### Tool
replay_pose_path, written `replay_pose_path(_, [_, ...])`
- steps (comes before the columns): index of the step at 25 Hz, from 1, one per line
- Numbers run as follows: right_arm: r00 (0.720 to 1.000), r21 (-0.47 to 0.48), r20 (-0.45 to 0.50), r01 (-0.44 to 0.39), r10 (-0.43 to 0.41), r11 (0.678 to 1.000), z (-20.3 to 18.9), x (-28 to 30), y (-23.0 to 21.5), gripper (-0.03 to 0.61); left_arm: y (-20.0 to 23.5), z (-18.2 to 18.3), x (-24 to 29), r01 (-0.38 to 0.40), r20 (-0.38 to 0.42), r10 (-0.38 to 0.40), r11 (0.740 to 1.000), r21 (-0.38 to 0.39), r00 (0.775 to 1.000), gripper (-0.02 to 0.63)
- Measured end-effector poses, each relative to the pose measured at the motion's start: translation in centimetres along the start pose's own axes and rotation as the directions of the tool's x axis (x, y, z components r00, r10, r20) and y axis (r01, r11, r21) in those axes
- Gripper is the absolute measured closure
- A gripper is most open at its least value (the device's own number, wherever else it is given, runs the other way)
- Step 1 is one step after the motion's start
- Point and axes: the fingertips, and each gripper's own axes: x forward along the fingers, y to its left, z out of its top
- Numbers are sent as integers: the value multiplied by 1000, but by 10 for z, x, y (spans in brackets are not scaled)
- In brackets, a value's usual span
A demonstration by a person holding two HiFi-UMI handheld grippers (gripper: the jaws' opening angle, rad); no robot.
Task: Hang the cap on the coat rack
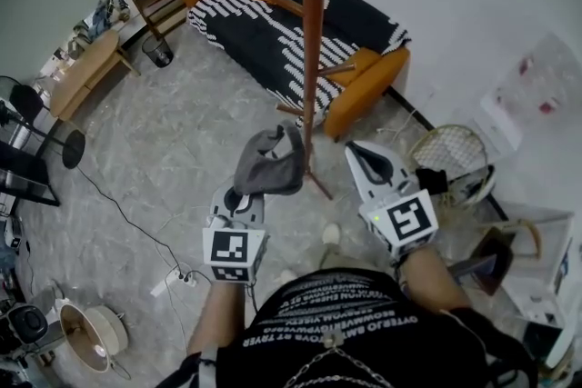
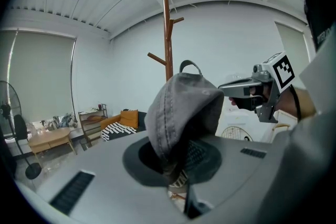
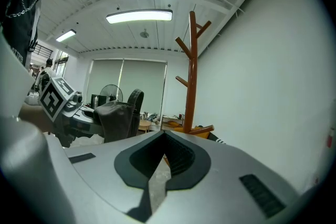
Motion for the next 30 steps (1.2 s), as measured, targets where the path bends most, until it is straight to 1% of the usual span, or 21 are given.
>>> replay_pose_path(5, [1000, 23, -21, -17, 17, 1000, -12, 14, -22, 575, -2, -7, 32, -8, -29, 8, 1000, 1, 1000, 597])
replay_pose_path(13, [997, 30, -62, -44, 45, 999, -36, 33, -40, 575, -4, -29, 66, -16, -79, 14, 1000, -19, 997, 597])
replay_pose_path(17, [996, 37, -75, -52, 55, 998, -46, 40, -52, 575, -8, -38, 86, -25, -99, 24, 1000, -8, 995, 597])
replay_pose_path(25, [993, 42, -99, -62, 65, 997, -57, 47, -59, 575, -7, -70, 109, -53, -157, 51, 999, -10, 986, 597])
replay_pose_path(30, [992, 42, -108, -64, 68, 997, -63, 48, -67, 575, -8, -94, 130, -72, -213, 67, 997, -13, 975, 597])
